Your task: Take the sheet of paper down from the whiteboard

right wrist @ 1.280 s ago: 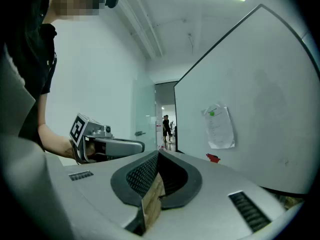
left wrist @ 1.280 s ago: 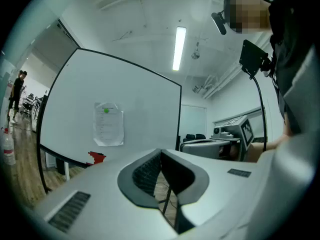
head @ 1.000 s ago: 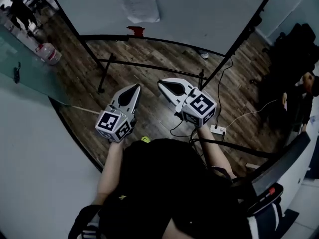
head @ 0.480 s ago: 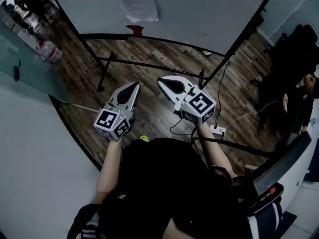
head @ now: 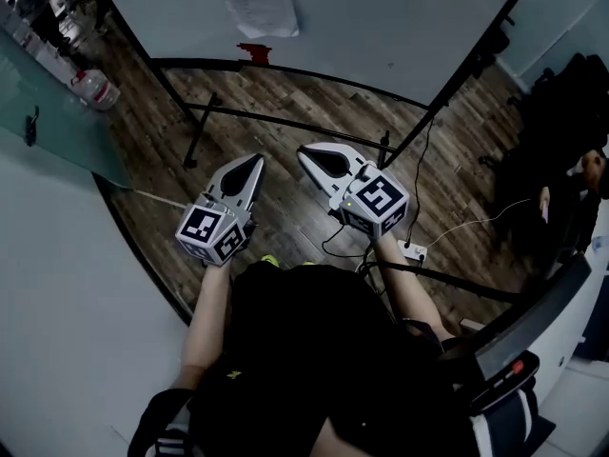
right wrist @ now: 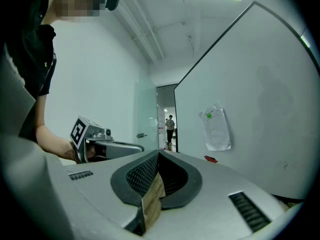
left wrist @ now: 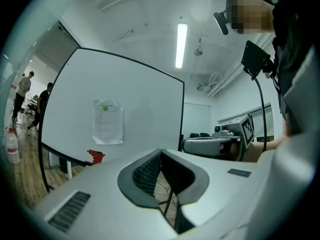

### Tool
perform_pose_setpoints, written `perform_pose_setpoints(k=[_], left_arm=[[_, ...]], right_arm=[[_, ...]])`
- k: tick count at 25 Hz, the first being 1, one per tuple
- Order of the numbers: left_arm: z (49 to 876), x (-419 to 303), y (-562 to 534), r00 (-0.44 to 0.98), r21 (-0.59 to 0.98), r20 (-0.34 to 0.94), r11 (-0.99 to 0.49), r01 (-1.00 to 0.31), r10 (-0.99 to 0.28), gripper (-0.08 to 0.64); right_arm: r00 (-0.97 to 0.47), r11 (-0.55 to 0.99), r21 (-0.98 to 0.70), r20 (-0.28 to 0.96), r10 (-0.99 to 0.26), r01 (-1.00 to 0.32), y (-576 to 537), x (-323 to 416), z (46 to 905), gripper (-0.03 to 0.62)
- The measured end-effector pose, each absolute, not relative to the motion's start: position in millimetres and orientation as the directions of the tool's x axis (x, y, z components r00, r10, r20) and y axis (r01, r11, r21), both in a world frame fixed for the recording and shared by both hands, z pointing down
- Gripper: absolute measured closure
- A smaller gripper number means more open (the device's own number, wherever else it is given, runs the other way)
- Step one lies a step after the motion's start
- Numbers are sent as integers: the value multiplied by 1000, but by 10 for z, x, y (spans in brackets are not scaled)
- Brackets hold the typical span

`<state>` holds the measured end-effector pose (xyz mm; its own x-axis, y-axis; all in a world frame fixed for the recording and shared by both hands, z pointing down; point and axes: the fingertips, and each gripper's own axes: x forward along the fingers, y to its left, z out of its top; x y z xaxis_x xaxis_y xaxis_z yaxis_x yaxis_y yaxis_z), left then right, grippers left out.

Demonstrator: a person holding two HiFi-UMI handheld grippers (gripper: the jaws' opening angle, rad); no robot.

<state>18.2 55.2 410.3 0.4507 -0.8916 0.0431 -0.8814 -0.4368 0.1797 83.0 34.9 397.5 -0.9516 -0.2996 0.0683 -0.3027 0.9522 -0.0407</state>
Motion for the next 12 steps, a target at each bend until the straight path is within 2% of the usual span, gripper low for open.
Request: perform_pose_setpoints(k=[12], left_arm=[[4113,230,495,429,168,57,-415,-894,-902,532]], right_arm=[[-961,960,-50,61,-271,-275,311,860,3972,566]])
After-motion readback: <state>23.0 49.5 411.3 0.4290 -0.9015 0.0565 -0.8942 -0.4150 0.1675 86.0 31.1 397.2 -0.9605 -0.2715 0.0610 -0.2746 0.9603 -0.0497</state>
